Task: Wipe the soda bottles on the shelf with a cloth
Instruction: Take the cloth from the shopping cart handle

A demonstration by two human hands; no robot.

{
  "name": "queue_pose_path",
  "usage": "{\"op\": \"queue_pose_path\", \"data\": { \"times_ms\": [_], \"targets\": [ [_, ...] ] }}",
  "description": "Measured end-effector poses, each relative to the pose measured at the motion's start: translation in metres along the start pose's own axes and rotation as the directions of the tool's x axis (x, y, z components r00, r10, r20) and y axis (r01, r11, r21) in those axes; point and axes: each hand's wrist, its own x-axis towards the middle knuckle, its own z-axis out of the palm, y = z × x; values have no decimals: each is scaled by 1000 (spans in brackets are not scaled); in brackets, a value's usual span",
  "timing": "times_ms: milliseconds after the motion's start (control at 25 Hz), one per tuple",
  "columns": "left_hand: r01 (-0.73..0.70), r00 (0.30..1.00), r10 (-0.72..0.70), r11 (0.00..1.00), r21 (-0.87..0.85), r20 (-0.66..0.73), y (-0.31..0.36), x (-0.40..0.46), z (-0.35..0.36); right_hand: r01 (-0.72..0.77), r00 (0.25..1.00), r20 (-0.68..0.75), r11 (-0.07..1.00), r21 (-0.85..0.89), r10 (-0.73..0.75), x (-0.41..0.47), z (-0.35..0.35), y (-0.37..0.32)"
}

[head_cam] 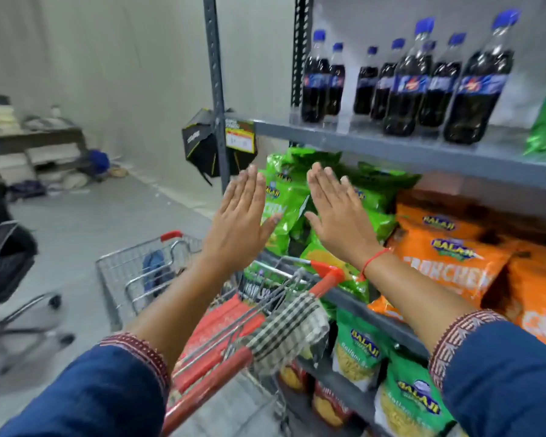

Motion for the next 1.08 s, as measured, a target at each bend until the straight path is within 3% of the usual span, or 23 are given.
{"op": "queue_pose_path", "data": {
  "times_ms": [120, 200, 320, 480, 560, 640, 760, 840, 960, 1080],
  "targets": [
    [84, 975, -83, 996, 4, 205, -9, -50, 0, 53, 965, 246, 986, 157, -91, -30, 22, -19],
    [174, 921, -152, 984, -30, 358, -11, -89, 6, 74, 851, 491, 968, 239, -187, -49, 33, -31],
    [287, 799, -183, 953, -95, 573, 4, -119, 19, 79, 613, 750, 965, 252, -246, -55, 40, -35],
    [413, 700, -243, 905, -103, 672, 24, -126, 36, 64, 412, 891, 981, 182, -192, -53, 48, -32],
    [434, 664, -251, 897, -89, 704, 26, -123, 45, 78, 421, 887, 982, 173, -190, -54, 50, -31],
    [474, 659, -271, 874, -108, 702, 28, -123, 51, 83, 505, 842, 981, 174, -192, -58, 51, -30],
    [519, 679, -300, 841, -150, 670, 28, -122, 56, 80, 633, 756, 985, 154, -170, -60, 53, -27],
    [488, 719, -298, 860, -151, 628, 26, -118, 53, 115, 679, 712, 984, 135, -177, -59, 49, -25],
    [377, 750, -215, 916, -136, 626, 22, -102, 43, 110, 690, 700, 982, 152, -186, -60, 37, -18],
    [300, 733, -96, 934, -193, 673, 20, -71, 23, 69, 690, 706, 986, 152, -157, -57, 13, -6]
  ]
}}
